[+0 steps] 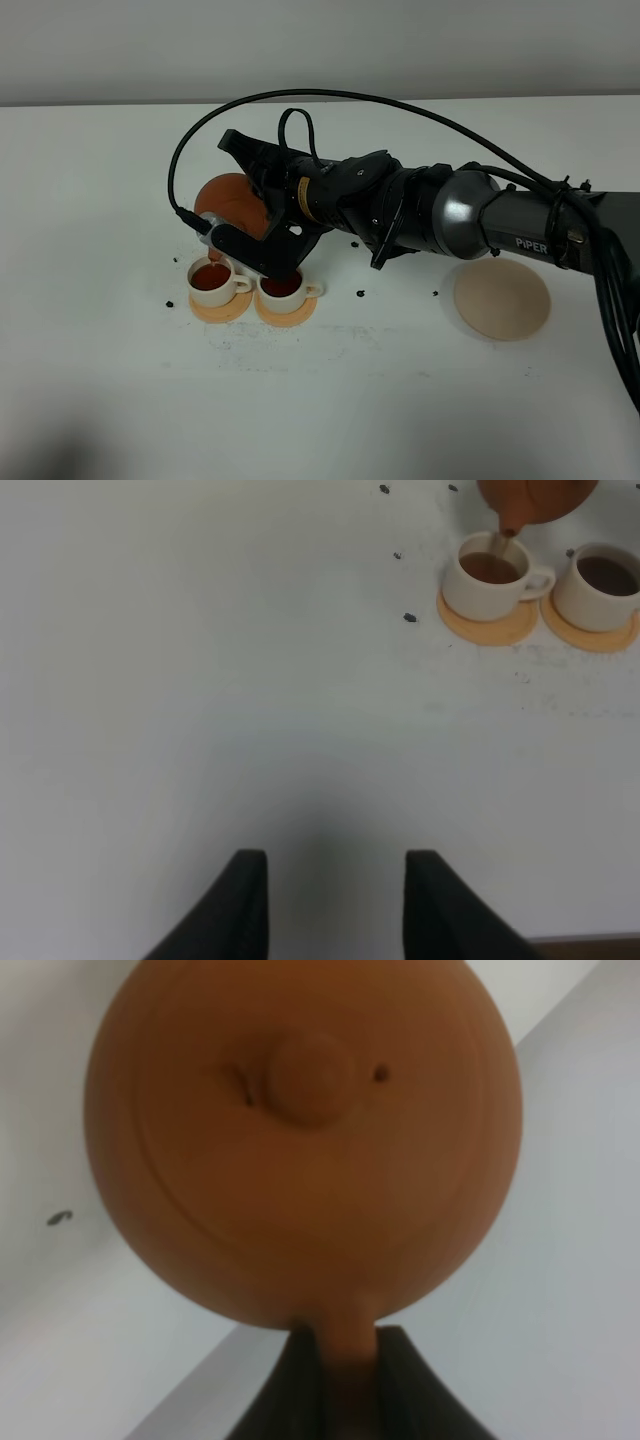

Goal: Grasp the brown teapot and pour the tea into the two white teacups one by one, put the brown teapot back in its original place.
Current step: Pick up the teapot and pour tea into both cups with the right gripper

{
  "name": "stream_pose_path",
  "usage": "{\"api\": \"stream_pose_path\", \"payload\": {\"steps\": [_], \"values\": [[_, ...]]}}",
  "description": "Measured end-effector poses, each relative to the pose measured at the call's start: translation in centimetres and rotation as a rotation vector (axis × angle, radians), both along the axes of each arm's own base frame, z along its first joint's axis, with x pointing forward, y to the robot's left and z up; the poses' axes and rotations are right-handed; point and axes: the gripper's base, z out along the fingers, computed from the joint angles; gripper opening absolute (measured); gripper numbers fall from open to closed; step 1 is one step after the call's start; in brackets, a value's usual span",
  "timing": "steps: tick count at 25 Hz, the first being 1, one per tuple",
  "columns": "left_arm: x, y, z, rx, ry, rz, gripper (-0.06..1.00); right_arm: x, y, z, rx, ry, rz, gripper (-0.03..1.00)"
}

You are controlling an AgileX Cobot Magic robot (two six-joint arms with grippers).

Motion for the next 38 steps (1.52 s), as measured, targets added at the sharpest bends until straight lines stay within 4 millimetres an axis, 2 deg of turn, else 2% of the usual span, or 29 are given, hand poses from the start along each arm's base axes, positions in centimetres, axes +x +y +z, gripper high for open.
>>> {"api": "stream_pose_path", "payload": {"steps": [38], "values": [[0.0, 0.0, 0.0, 0.0, 0.0, 0.0, 0.31, 0.12, 0.02, 0.2, -0.066, -0.047, 0.044, 0.09]]}}
